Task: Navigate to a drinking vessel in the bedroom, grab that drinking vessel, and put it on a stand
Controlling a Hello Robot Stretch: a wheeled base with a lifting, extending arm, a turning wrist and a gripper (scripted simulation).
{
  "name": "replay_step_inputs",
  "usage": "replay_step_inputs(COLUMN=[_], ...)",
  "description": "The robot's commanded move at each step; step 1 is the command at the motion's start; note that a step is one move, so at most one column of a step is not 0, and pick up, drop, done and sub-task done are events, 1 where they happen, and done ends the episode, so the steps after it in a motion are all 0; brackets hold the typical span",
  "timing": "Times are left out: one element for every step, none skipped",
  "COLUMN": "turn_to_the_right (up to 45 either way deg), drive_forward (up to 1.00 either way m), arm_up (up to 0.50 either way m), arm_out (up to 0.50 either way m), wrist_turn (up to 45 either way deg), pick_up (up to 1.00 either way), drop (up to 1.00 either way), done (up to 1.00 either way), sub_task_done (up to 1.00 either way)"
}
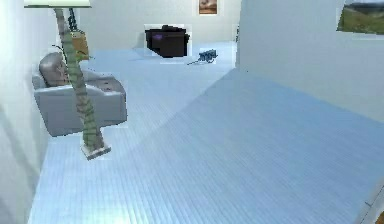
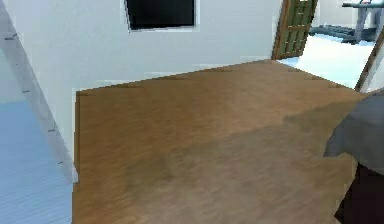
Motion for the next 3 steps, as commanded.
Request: replay_step_inputs(turn_to_the_right=[0.0,0.0,-3.0], drive_forward=[0.15,1.00,0.00], arm_up=[0.00,0.00,0.00], arm_out=[0.00,0.00,0.00], wrist_turn=[0.0,0.0,0.0], pick_up=[0.00,0.00,0.00], drop=[0.00,0.00,0.00], done=[0.00,0.00,0.00], sub_task_done=[0.00,0.00,0.00])
